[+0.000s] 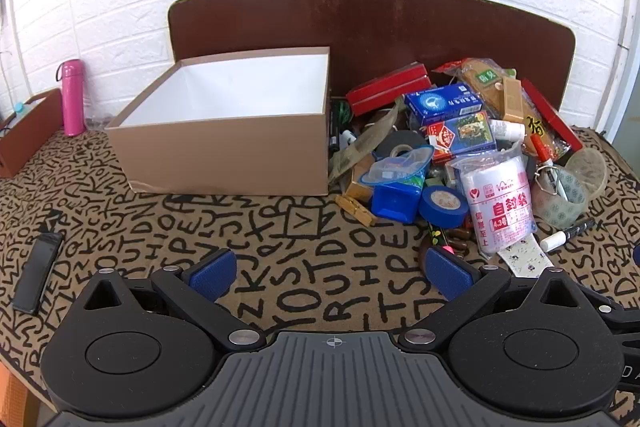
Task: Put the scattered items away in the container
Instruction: 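Reach both tools toward the white-and-red bag package in the pile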
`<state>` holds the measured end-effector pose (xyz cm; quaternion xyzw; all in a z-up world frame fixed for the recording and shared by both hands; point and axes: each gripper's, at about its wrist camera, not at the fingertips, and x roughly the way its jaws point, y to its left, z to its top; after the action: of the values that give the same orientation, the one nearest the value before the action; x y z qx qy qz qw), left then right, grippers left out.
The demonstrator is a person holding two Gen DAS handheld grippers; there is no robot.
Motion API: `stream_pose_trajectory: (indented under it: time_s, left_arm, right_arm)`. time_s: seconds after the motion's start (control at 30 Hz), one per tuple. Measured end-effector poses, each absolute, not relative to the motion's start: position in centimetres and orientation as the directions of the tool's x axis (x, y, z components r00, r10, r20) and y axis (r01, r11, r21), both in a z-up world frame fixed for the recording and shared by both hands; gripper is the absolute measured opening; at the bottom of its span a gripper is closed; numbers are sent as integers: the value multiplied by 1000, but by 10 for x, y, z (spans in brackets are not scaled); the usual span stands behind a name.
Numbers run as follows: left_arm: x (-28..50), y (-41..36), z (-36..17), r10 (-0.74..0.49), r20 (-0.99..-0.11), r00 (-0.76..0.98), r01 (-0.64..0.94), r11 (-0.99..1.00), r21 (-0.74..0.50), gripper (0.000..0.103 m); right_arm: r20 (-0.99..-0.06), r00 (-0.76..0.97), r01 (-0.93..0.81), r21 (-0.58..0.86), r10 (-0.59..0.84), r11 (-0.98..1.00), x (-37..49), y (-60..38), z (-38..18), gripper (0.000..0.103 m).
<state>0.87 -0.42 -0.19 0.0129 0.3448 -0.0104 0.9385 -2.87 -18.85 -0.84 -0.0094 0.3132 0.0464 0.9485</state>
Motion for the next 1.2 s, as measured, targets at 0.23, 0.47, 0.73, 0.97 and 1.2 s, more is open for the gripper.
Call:
stream_pose_trajectory:
  time_s: [0.23, 0.47, 0.73, 0.97, 1.2]
  left_arm:
    - [25, -7, -13, -13, -676, 736, 34, 999, 18, 103]
    - [48, -7, -37, -33, -718, 696, 41, 999, -6, 103]
    - [76, -17, -57, -113, -746, 656, 108, 993, -55, 100]
    - [105, -51, -48, -246, -720, 649, 241, 964, -112, 88]
    - [130, -88, -60, -358, -745, 562, 318, 926, -205, 81]
  right_arm:
    - [-619, 781, -88, 26, 86, 996, -13, -192, -18, 103]
    - [-656, 749, -86, 38, 90, 996, 9, -196, -40, 103]
    - [-662, 744, -82, 41, 88, 996, 38, -204, -63, 103]
    - [-610, 785, -149, -20, 106, 989, 70, -214, -73, 101]
    - [-601, 778, -240, -15, 183, 971, 90, -231, -83, 92]
